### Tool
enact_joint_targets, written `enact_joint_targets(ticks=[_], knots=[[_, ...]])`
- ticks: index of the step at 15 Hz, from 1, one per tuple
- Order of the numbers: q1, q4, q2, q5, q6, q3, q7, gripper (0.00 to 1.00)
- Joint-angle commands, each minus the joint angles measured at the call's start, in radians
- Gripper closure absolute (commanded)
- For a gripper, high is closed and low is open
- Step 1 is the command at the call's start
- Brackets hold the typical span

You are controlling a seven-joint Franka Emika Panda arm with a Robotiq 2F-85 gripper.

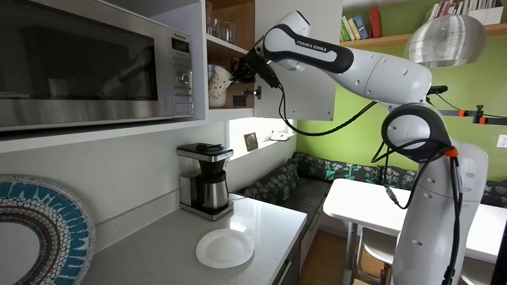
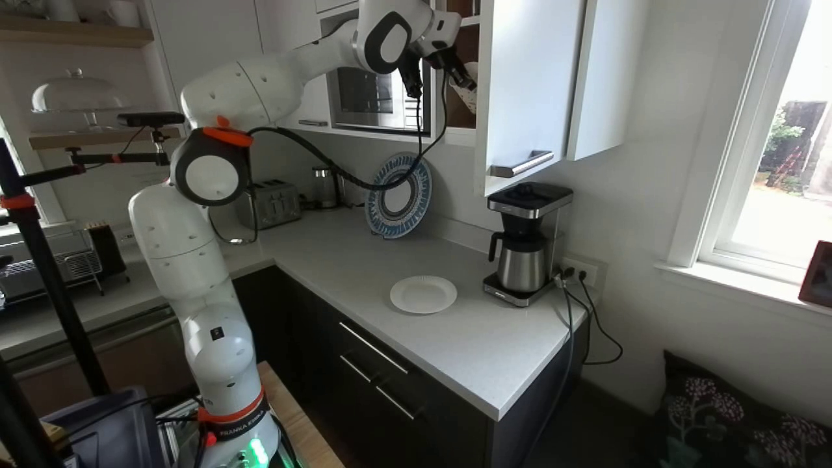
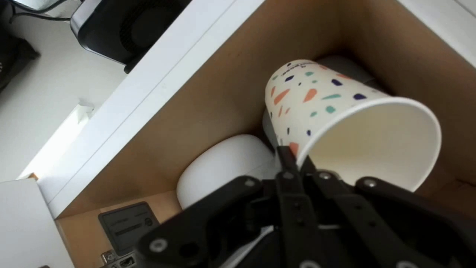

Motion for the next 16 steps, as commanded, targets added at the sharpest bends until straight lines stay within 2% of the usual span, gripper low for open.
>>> enact_joint_targets(ticks=[1,7,11,12,13,16], knots=[[0.007,0.146,0.083,0.006,-0.114,-0.002,0.081,0.99],[-0.006,0.284,0.155,-0.035,-0.321,-0.003,0.155,0.99],[-0.003,0.331,0.194,-0.076,-0.342,-0.004,0.134,0.98],[-0.001,0.34,0.202,-0.086,-0.332,-0.003,0.127,0.71],[0.0,0.348,0.21,-0.099,-0.328,-0.003,0.118,0.71],[0.005,0.375,0.24,-0.161,-0.291,-0.004,0.102,0.5]])
